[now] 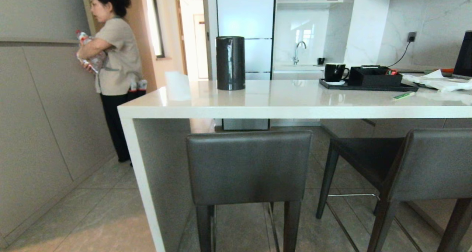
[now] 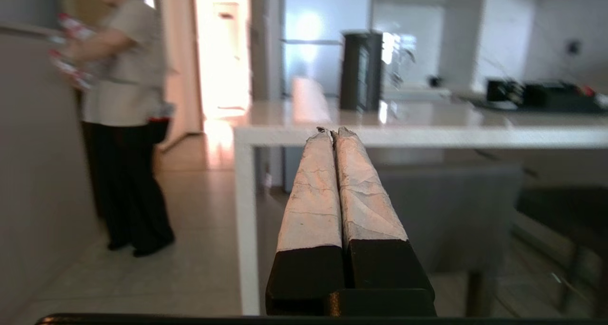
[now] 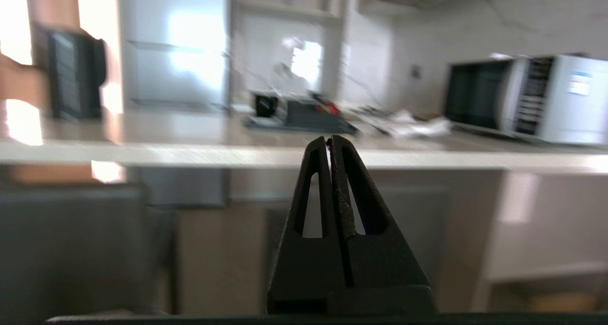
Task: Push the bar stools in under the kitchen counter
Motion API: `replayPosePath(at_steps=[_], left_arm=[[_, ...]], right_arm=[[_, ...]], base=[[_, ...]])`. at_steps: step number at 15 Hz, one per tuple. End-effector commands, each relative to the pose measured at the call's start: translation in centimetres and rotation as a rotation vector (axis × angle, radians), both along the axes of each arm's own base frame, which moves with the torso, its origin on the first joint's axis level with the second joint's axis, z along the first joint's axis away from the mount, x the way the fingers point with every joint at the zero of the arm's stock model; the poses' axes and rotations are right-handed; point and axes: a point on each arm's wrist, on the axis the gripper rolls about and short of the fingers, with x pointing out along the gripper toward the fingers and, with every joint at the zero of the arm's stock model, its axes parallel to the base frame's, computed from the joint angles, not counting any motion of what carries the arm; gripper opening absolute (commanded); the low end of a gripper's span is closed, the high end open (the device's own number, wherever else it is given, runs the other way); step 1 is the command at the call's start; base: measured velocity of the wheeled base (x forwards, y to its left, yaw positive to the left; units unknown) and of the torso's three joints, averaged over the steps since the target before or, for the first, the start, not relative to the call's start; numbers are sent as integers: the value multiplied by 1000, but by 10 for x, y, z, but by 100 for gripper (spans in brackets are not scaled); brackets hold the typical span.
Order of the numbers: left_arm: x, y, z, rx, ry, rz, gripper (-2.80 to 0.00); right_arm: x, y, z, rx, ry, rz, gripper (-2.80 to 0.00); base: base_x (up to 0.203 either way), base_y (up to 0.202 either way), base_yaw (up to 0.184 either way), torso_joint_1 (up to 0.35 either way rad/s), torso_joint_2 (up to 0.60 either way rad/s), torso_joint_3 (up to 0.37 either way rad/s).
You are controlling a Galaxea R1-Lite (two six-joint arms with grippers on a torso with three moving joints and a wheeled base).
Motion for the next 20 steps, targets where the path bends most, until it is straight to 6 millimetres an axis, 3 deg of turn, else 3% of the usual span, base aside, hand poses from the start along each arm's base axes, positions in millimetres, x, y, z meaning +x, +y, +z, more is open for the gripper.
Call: replayPosePath(at_steps=[1, 4, 7, 9, 12, 15, 18, 20], left_arm=[[-6, 1, -7, 0, -4, -24, -280], [-10, -1, -5, -1, -10, -2, -280], [-12, -1, -32, 1, 26, -3, -280], [-7, -1, -57, 3, 81, -6, -280], [6, -1, -94, 2, 158, -2, -280], [21, -1, -115, 4, 225, -6, -280], [38, 0, -139, 21, 252, 2, -280], [45, 0, -149, 43, 261, 22, -280]], right_arm=[[-1, -3, 11, 25, -18, 45, -280], [-15, -14, 16, 48, 1, 150, -280], [-29, -13, -13, 43, 38, 158, -280], [-26, -14, -38, 44, 100, 167, -280], [-6, -15, -95, 27, 231, 169, -280], [32, -15, -147, 58, 372, 186, -280], [63, -15, -184, 34, 374, 187, -280], [71, -15, -197, 30, 368, 188, -280]], base=[[0, 0, 0, 0, 0, 0], [0, 0, 0, 0, 0, 0], [0, 0, 0, 0, 0, 0], [0, 0, 0, 0, 0, 0], [0, 0, 0, 0, 0, 0], [0, 0, 0, 0, 0, 0], [0, 0, 0, 0, 0, 0], [0, 0, 0, 0, 0, 0]])
